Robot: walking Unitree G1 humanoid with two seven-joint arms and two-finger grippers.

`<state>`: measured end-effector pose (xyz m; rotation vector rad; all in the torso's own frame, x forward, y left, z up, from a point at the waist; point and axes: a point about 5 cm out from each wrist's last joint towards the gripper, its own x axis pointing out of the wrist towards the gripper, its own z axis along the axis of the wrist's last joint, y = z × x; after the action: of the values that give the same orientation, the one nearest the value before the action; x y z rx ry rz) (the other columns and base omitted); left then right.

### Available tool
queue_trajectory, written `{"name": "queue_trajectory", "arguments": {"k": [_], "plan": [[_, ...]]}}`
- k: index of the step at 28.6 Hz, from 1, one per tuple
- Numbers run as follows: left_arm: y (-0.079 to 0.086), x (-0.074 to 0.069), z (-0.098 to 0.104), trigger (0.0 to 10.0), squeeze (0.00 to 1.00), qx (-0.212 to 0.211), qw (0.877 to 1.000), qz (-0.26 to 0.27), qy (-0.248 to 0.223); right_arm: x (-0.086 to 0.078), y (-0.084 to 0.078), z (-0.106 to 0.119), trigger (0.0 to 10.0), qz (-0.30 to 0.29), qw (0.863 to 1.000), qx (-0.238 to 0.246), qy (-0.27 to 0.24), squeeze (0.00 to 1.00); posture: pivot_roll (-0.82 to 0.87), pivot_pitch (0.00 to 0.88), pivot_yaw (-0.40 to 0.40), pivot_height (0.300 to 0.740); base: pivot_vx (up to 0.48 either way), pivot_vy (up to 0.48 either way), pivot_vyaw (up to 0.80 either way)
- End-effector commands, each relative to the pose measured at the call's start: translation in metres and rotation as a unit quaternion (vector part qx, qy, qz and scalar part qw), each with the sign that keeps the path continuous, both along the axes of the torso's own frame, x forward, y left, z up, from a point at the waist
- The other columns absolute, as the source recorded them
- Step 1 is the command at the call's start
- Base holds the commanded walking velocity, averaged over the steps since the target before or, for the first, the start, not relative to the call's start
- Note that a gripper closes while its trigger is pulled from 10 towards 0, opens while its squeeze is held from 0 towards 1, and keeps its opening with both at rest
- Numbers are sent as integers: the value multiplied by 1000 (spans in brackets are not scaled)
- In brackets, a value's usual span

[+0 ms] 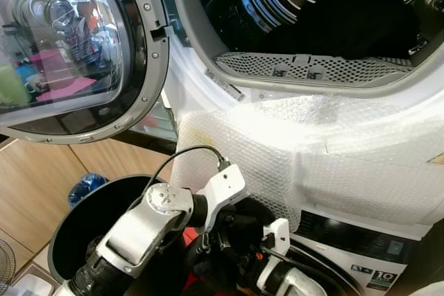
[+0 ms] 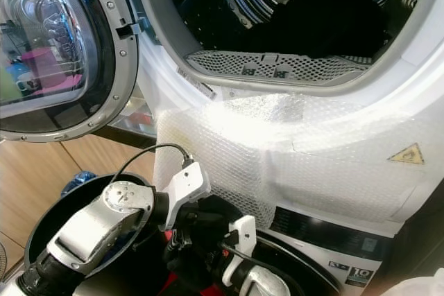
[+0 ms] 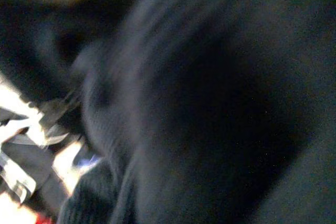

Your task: Clothes washing

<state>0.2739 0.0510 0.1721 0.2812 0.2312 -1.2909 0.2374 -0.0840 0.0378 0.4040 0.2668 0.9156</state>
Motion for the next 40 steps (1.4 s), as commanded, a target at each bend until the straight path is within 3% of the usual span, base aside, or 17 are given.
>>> {"name": "queue_trajectory", "arguments": {"k": [1,4,6,9,10,11,12,13,14,15,16,26,31,33,35,40], "plan": [[-6,-4,16,549,0,-31,999,-26,-22,-12,14,-1,0,67,998,-8,-7,0,-34,0,205,740,0,0,0],[-5,-4,16,549,0,-31,999,-29,-21,-14,8,-1,0,75,997,-10,-6,0,-39,0,206,740,0,0,0],[-5,-3,19,1412,0,-38,999,-23,-21,-16,7,1,0,89,996,-10,-12,0,-37,0,206,740,0,0,0],[-4,-2,20,1412,0,-41,999,-21,-21,-18,7,2,0,94,995,-10,-15,0,-34,0,204,740,0,0,0],[-4,-2,22,4353,0,-49,998,-19,-18,-18,7,0,0,93,995,-13,-13,0,-34,0,204,740,0,0,0],[-4,-2,24,5333,0,-57,998,-19,-14,-17,7,-1,0,91,996,-17,-12,0,-34,0,205,740,0,0,0],[-4,-3,26,9725,0,-68,997,-21,-8,-17,7,-3,0,89,996,-21,-10,0,-33,0,206,740,0,0,0],[-3,-3,27,9725,0,-72,997,-25,-6,-17,7,-3,0,89,996,-22,-10,0,-33,0,206,740,0,0,0],[-2,-5,28,10000,161,-79,996,-31,-1,-15,8,-4,0,82,996,-22,-11,0,-33,0,210,740,0,0,0],[-1,-6,28,10000,863,-81,996,-32,4,-14,8,-4,0,77,997,-23,-9,0,-33,0,210,740,0,0,0],[0,-7,28,10000,1000,-81,996,-34,7,-14,7,-5,0,73,997,-24,-8,0,-33,0,210,740,0,0,0],[11,-14,31,10000,1000,-102,992,-48,48,-8,17,-6,0,57,998,-7,-2,0,-18,0,217,740,0,0,0],[28,-20,29,10000,1000,-74,994,-57,64,-6,18,-7,0,48,999,-6,0,0,-6,0,221,740,0,0,0],[45,-22,28,10000,1000,-37,996,-52,66,-6,16,-9,0,46,999,-7,2,0,-1,0,223,740,0,0,0],[51,-23,28,10000,1000,-24,996,-50,64,-6,15,-9,0,46,999,-7,2,0,0,0,224,740,0,0,0],[76,-21,36,10000,1000,32,999,-22,35,-6,15,-11,0,46,999,-6,4,0,7,0,226,740,0,0,0]]}}
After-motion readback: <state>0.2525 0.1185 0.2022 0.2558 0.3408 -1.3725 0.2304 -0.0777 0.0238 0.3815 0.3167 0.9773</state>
